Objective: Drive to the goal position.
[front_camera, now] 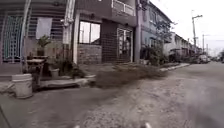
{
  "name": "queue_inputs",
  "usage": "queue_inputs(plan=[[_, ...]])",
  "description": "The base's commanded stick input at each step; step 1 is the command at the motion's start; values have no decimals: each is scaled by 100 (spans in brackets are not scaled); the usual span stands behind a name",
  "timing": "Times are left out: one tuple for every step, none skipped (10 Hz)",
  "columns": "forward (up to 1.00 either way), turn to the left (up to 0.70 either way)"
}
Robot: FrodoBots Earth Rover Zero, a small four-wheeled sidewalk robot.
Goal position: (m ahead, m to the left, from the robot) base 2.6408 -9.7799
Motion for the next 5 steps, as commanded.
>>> queue_inputs(plan=[[0, -70], [0, -70], [0, -70], [0, -70], [0, -70]])
